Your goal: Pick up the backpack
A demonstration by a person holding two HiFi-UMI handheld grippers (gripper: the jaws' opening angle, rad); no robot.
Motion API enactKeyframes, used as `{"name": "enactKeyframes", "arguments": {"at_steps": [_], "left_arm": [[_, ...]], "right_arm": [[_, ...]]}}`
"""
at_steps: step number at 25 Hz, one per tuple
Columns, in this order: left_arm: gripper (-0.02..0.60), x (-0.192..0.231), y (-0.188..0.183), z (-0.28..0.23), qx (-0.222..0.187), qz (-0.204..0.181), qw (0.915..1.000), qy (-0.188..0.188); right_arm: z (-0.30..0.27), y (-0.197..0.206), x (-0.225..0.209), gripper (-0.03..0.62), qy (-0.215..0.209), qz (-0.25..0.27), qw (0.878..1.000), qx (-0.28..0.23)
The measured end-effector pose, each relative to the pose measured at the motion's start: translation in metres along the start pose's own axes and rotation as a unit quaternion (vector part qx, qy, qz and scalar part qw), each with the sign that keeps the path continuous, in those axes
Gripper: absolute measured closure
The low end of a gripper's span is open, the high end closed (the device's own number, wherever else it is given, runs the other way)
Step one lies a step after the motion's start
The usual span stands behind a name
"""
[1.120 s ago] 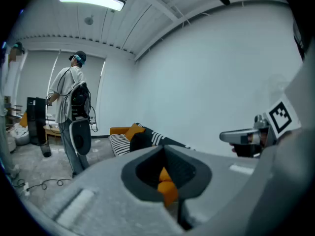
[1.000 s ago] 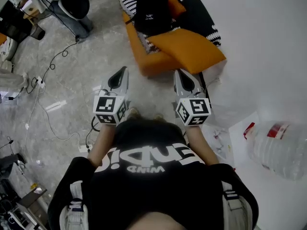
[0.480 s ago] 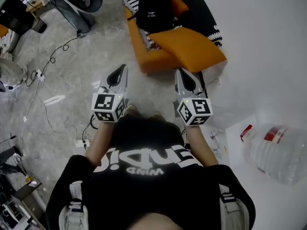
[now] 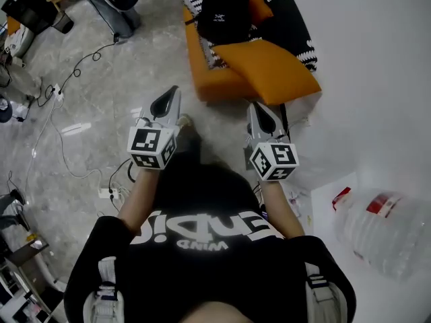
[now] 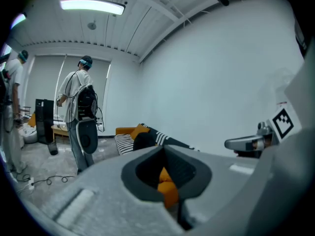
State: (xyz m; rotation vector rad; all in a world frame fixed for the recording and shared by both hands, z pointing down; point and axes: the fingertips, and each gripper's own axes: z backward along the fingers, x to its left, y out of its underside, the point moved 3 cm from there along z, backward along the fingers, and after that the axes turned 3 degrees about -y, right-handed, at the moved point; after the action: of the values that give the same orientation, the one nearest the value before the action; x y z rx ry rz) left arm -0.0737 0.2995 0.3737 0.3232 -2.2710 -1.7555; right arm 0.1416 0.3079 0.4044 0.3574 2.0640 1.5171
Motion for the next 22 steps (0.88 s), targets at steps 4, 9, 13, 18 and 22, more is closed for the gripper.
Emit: {"name": "enactKeyframes", "arguments": {"at_steps": [4, 9, 13, 18, 22], "left_arm": [[0.58, 0.017, -0.004, -0.022, 0.001, 0.003, 1.0, 0.001], [0.58, 0.043, -0.009, -0.076, 0.004, 0.009, 0.9999, 0.011], [0.58, 0.067, -0.023, -0.13, 0.005, 0.015, 0.9997, 0.021], [0.58, 0.096, -0.049, -0.2, 0.007, 0.014, 0.999, 0.041], [0.58, 0.122, -0.068, -0.252, 0.011, 0.012, 0.9985, 0.053]], "right_arm": [[-0.031, -0.006, -0.008, 0.592, -0.002, -0.006, 1.0, 0.0], [-0.093, -0.014, -0.03, 0.592, 0.006, -0.03, 1.0, -0.001], [-0.141, -0.041, -0.054, 0.592, 0.011, -0.029, 1.0, -0.005], [-0.194, -0.076, -0.086, 0.592, 0.019, -0.026, 0.999, -0.015], [-0.244, -0.102, -0.119, 0.592, 0.031, -0.027, 0.999, -0.028]]}}
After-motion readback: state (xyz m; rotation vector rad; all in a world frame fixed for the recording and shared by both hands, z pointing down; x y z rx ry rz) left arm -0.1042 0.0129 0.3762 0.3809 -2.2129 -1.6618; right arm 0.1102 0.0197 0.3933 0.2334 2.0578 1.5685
